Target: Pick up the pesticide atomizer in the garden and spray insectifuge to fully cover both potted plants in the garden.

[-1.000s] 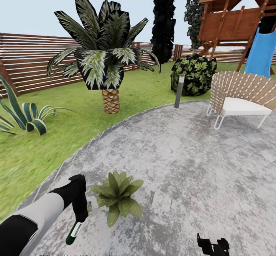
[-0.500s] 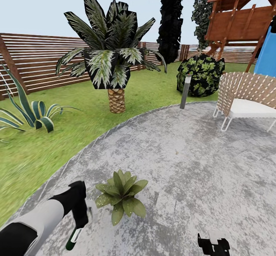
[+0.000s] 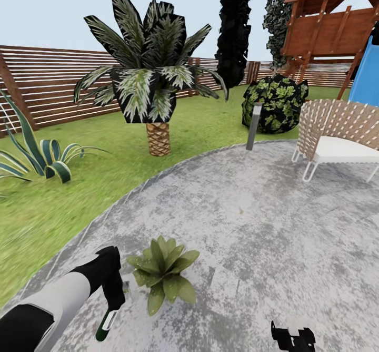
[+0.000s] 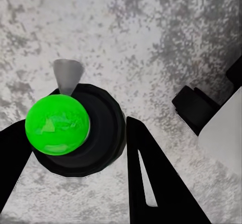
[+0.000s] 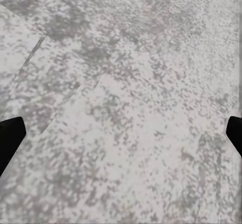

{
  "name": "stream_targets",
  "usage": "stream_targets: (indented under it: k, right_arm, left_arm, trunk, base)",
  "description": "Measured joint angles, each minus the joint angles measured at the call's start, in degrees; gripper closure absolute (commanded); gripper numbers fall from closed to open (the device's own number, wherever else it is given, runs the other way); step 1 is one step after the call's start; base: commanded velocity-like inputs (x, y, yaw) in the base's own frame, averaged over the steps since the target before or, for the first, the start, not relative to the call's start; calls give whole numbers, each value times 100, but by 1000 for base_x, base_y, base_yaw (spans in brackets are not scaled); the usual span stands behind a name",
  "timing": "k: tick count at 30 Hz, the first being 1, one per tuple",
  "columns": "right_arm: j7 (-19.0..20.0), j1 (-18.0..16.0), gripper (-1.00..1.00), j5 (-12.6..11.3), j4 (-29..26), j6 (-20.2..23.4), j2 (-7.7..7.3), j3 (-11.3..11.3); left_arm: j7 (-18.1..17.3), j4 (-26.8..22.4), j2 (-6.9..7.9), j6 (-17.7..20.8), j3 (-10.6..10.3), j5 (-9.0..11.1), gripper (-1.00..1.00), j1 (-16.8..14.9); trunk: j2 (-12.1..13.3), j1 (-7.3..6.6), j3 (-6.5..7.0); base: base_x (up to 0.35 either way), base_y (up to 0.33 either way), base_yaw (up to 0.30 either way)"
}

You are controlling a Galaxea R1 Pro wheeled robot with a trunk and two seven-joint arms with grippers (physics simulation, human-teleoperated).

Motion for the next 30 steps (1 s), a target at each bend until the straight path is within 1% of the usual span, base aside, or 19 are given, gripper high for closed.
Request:
stream_targets:
  k: [4, 10, 13, 19, 22, 27, 30]
  right_arm:
    - [1, 0, -100, 0, 0, 1, 0, 0]
    - [2, 0, -100, 0, -1, 2, 0, 1]
    - [2, 0, -100, 0, -1, 2, 6, 2]
    - [2, 0, -100, -1, 0, 1, 9, 2]
    - [2, 0, -100, 0, -3, 2, 9, 5]
    - [0, 0, -100, 0, -7, 0, 10, 7]
    - [4, 0, -100, -1, -3, 0, 18, 9]
  left_arm:
    - [6, 4, 0, 0, 8, -2, 100, 12]
    - [36, 57, 19, -9, -17, -3, 100, 46]
    - [53, 79, 36, -14, -22, 0, 100, 107]
    - [59, 83, 11, -18, -21, 11, 100, 183]
    - [59, 85, 18, -17, -21, 71, 100, 187]
    - [66, 84, 64, -18, -15, 91, 100, 188]
    - [112, 83, 48, -16, -17, 154, 100, 188]
  trunk:
    - [0, 1, 0]
    - [0, 2, 0]
    - [0, 2, 0]
    - [0, 2, 0]
    - [0, 2, 0]
    - [0, 2, 0]
    - [0, 2, 0]
  base:
    - [124, -110, 0]
    - [12, -9, 29]
    - [1, 0, 196]
    - [0, 0, 268]
    - [0, -4, 87]
    - [0, -209, 9]
    - [0, -267, 0]
